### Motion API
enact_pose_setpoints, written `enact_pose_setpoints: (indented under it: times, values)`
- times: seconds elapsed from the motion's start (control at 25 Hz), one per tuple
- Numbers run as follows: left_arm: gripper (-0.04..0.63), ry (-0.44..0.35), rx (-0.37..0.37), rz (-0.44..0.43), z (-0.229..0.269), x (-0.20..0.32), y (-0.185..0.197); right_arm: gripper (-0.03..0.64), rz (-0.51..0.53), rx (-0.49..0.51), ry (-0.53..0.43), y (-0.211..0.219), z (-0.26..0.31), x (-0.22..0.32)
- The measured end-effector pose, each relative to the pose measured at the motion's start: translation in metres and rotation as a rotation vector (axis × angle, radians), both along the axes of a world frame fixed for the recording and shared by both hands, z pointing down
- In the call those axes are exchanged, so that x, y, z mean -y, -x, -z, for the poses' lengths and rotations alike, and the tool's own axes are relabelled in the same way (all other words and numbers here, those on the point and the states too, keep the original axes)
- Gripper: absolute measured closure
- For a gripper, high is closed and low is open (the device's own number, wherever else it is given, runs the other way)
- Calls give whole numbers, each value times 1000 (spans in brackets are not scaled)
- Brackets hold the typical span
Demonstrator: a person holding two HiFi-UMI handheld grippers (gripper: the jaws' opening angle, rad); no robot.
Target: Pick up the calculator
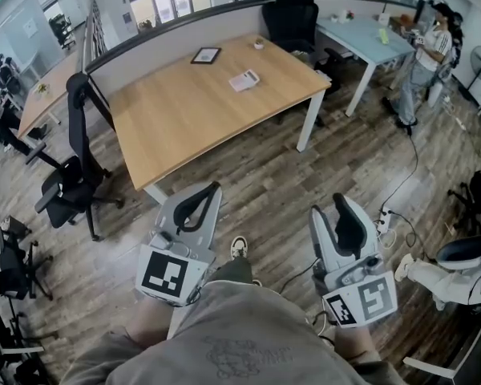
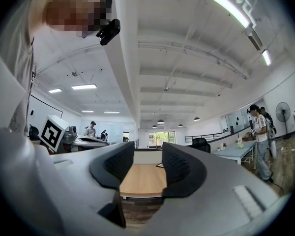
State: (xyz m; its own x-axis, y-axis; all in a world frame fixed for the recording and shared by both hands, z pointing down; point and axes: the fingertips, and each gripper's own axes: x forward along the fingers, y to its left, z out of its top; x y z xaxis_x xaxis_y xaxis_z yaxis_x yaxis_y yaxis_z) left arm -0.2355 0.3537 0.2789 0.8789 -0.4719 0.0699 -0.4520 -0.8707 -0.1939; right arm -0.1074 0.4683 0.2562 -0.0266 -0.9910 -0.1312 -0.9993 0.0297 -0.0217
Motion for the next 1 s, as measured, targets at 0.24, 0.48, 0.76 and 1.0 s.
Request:
enact_pose_setpoints:
  times: [0.24, 0.48, 0.76, 1.0]
  values:
    - [594, 12, 3, 0, -10, 13, -6, 419, -20, 5, 16, -11, -7, 14]
    - [594, 26, -5, 2, -14, 37, -17, 419, -2, 0, 57, -19, -17, 43]
    - [594, 46, -3, 3, -20, 87, -45, 419, 25, 0, 105, -40, -31, 97]
    - [594, 65, -5, -9, -14, 145, -72, 419, 14, -4, 140, -67, -27, 156]
